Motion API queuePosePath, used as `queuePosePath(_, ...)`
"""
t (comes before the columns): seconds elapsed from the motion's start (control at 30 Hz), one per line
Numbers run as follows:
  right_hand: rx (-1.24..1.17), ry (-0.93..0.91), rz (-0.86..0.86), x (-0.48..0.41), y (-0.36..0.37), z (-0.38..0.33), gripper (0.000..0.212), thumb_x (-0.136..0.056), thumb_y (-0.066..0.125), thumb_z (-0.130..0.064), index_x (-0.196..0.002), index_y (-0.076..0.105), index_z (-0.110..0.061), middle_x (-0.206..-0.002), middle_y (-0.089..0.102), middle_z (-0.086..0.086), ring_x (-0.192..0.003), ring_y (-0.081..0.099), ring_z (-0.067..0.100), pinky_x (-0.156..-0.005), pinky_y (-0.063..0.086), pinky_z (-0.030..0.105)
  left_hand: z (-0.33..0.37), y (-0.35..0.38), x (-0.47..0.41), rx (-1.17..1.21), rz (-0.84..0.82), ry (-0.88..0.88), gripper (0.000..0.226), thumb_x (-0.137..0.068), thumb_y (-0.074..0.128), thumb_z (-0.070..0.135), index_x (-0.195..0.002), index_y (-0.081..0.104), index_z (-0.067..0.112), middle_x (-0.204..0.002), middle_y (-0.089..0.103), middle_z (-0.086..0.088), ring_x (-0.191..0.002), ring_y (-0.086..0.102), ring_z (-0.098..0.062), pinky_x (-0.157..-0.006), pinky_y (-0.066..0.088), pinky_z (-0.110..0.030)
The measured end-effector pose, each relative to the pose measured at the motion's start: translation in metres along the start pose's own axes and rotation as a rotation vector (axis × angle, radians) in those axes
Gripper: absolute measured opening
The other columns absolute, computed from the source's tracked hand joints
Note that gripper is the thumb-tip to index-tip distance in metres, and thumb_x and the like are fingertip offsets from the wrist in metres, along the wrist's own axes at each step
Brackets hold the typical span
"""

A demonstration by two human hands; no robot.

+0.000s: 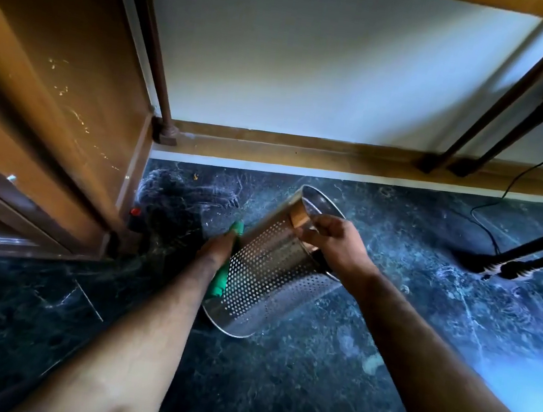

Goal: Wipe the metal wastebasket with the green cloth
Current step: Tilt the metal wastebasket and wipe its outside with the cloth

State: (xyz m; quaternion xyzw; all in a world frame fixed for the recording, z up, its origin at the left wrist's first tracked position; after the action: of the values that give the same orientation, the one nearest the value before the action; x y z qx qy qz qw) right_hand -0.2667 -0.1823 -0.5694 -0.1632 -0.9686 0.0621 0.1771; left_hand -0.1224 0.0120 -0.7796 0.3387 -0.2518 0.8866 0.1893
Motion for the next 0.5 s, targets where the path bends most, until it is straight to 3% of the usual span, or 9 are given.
queuePosePath(0.07, 0.047, -0.052, -0.057, 0.0, 0.007, 0.0, 0.008, -0.084, 0.077, -0.009, -0.088, 0.077, -0.017, -0.075, 0.078, -0.004, -0.064, 0.072, 0.013, -0.061, 0.058, 0.027, 0.03, 0.011, -0.009, 0.176, -0.041, 0.027, 0.096, -0.06, 0.053, 0.094, -0.116, 0.074, 0.019, -0.121, 0.074, -0.014, -0.108, 0.072, -0.034, -0.098, 0.056, -0.049)
queuePosePath(0.13, 0.085, -0.096, -0.102, 0.0, 0.007, 0.001, 0.009, -0.086, 0.074, -0.006, -0.092, 0.076, -0.013, -0.073, 0.077, -0.007, -0.063, 0.07, 0.006, -0.057, 0.054, 0.02, 0.093, 0.015, 0.045, 0.255, -0.046, 0.085, 0.096, -0.054, 0.054, 0.099, -0.116, 0.074, 0.029, -0.119, 0.075, -0.005, -0.106, 0.072, -0.028, -0.1, 0.054, -0.045)
queuePosePath(0.2, 0.103, -0.115, -0.146, 0.0, 0.002, 0.001, 0.011, -0.087, 0.072, -0.001, -0.098, 0.073, -0.004, -0.074, 0.076, -0.007, -0.064, 0.068, 0.002, -0.059, 0.052, 0.016, 0.142, 0.016, 0.094, 0.2, -0.01, 0.33, 0.078, -0.073, 0.047, 0.09, -0.123, 0.07, 0.036, -0.12, 0.073, 0.003, -0.105, 0.069, -0.021, -0.099, 0.051, -0.037)
queuePosePath(0.27, 0.16, -0.111, -0.181, -0.002, -0.003, 0.0, 0.014, -0.087, 0.071, 0.0, -0.101, 0.071, -0.003, -0.079, 0.076, 0.001, -0.069, 0.066, 0.006, -0.063, 0.052, 0.021, 0.159, 0.019, 0.126, 0.104, 0.049, 0.554, 0.053, -0.095, 0.044, 0.064, -0.13, 0.065, 0.031, -0.117, 0.071, 0.006, -0.1, 0.065, -0.012, -0.086, 0.049, -0.027)
queuePosePath(0.33, 0.192, -0.093, -0.154, -0.007, -0.002, -0.001, 0.016, -0.084, 0.071, 0.002, -0.098, 0.071, -0.007, -0.08, 0.073, 0.007, -0.069, 0.062, 0.012, -0.063, 0.049, 0.028, 0.143, 0.024, 0.139, 0.039, 0.114, 0.719, 0.047, -0.101, 0.042, 0.053, -0.132, 0.063, 0.025, -0.126, 0.07, 0.0, -0.109, 0.065, -0.015, -0.089, 0.051, -0.03)
queuePosePath(0.4, 0.181, -0.091, -0.035, -0.011, 0.0, -0.003, 0.017, -0.08, 0.073, 0.001, -0.095, 0.074, -0.007, -0.08, 0.074, 0.002, -0.065, 0.063, 0.01, -0.062, 0.049, 0.026, 0.106, 0.029, 0.133, -0.024, 0.146, 0.801, 0.05, -0.102, 0.038, 0.052, -0.142, 0.055, 0.027, -0.141, 0.063, -0.001, -0.127, 0.06, -0.015, -0.107, 0.048, -0.033)
queuePosePath(0.5, 0.076, -0.017, 0.054, -0.01, -0.004, -0.001, 0.014, -0.083, 0.075, -0.006, -0.094, 0.076, -0.016, -0.08, 0.078, -0.001, -0.056, 0.068, 0.014, -0.053, 0.054, 0.028, 0.046, 0.022, 0.103, -0.174, 0.284, 0.645, 0.056, -0.103, 0.029, 0.055, -0.149, 0.047, 0.029, -0.146, 0.059, -0.005, -0.132, 0.057, -0.023, -0.109, 0.046, -0.038)
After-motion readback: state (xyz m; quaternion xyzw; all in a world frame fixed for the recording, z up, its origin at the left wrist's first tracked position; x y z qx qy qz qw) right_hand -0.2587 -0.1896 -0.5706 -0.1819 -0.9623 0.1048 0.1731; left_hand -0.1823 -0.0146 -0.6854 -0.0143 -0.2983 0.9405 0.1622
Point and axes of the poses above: each hand's wrist, its own x-axis away from the middle knuckle, its own y-axis out of the palm, z = x × y, the point moved 2 cm from there along -x, towards the middle knuckle
